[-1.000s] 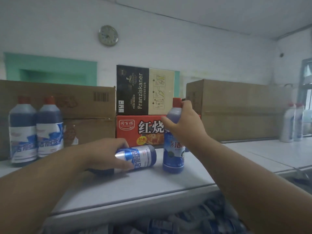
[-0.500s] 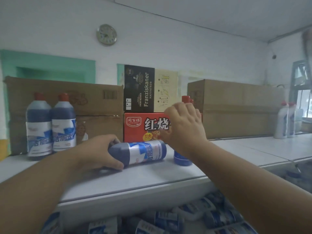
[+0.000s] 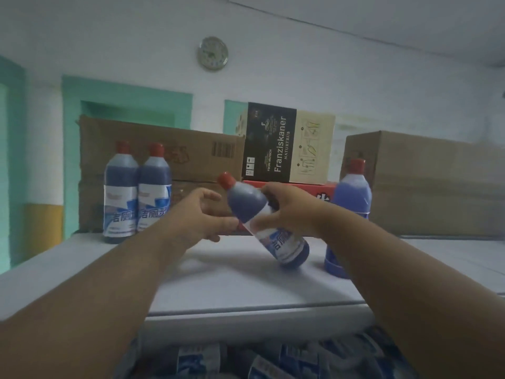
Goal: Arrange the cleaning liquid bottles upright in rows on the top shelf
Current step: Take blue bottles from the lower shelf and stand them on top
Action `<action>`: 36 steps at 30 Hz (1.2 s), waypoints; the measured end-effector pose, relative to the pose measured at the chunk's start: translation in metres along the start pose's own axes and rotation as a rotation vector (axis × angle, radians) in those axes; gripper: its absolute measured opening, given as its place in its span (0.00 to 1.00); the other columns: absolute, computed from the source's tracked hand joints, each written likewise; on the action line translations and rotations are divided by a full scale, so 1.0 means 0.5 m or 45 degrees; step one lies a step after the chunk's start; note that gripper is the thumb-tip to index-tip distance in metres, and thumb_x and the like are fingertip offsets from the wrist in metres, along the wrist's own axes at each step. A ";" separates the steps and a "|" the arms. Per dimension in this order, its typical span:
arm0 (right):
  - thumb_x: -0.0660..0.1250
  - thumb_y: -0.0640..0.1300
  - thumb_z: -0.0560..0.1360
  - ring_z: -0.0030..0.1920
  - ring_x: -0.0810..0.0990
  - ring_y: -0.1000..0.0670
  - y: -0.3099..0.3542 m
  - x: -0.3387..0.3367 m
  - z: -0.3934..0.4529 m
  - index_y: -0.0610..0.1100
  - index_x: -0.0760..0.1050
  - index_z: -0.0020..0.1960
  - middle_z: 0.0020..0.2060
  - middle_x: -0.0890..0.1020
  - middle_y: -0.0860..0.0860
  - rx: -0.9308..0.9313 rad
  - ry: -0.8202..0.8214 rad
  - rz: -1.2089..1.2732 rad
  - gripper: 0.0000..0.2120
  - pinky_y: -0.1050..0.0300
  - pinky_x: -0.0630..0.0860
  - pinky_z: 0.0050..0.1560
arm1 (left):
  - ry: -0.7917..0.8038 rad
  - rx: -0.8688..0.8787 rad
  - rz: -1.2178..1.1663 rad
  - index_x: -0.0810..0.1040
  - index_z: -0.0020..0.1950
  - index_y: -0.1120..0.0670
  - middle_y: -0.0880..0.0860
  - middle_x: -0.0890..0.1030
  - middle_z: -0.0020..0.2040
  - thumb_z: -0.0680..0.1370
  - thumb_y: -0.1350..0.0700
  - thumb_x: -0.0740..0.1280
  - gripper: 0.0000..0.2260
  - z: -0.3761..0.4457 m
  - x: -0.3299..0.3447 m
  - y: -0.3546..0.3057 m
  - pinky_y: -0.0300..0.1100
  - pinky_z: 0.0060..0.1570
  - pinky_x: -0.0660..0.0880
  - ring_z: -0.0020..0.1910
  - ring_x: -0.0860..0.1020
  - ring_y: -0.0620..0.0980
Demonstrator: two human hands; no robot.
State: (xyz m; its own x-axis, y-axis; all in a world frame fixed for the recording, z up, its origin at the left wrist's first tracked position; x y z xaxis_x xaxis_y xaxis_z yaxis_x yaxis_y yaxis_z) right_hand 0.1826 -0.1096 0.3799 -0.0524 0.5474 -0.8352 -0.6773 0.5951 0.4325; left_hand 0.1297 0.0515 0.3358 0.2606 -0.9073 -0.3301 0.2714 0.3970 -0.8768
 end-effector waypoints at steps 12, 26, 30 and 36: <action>0.75 0.37 0.72 0.56 0.83 0.42 -0.040 0.068 0.060 0.44 0.74 0.64 0.57 0.83 0.44 0.129 -0.039 1.142 0.23 0.43 0.81 0.56 | 0.304 -0.052 0.564 0.72 0.69 0.46 0.42 0.80 0.58 0.75 0.45 0.73 0.23 0.000 0.075 0.047 0.41 0.58 0.74 0.56 0.78 0.44; 0.79 0.40 0.68 0.50 0.84 0.47 0.017 0.035 0.107 0.47 0.72 0.60 0.52 0.82 0.48 0.025 -0.138 0.725 0.25 0.50 0.84 0.47 | 0.367 -0.097 1.068 0.69 0.70 0.44 0.42 0.78 0.56 0.75 0.37 0.69 0.27 0.015 0.019 0.075 0.40 0.55 0.76 0.51 0.77 0.43; 0.80 0.41 0.67 0.48 0.83 0.49 0.053 0.059 0.159 0.47 0.71 0.60 0.51 0.81 0.48 0.024 -0.152 0.744 0.26 0.48 0.84 0.48 | 0.257 -0.161 1.387 0.71 0.67 0.46 0.44 0.75 0.55 0.78 0.38 0.65 0.21 -0.006 -0.058 0.099 0.41 0.57 0.75 0.52 0.75 0.45; 0.81 0.44 0.66 0.52 0.83 0.45 0.087 0.115 0.241 0.48 0.70 0.60 0.53 0.80 0.48 0.056 -0.115 0.669 0.27 0.45 0.84 0.49 | 0.111 -0.151 1.431 0.72 0.50 0.47 0.45 0.75 0.49 0.79 0.38 0.63 0.13 -0.009 -0.102 0.136 0.46 0.55 0.77 0.48 0.75 0.46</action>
State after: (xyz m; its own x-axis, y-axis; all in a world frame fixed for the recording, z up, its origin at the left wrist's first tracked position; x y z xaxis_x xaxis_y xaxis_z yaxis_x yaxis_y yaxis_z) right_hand 0.2387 0.0189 0.3917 -0.3113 0.8256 -0.4706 -0.5452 0.2505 0.8000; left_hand 0.1307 0.1243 0.2918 0.2347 -0.0536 -0.9706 -0.1667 0.9815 -0.0945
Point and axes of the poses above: each hand's wrist, its own z-axis towards the middle knuckle, its own x-axis out of the palm, y = z × x, the point moved 9 cm from there along z, towards the middle knuckle
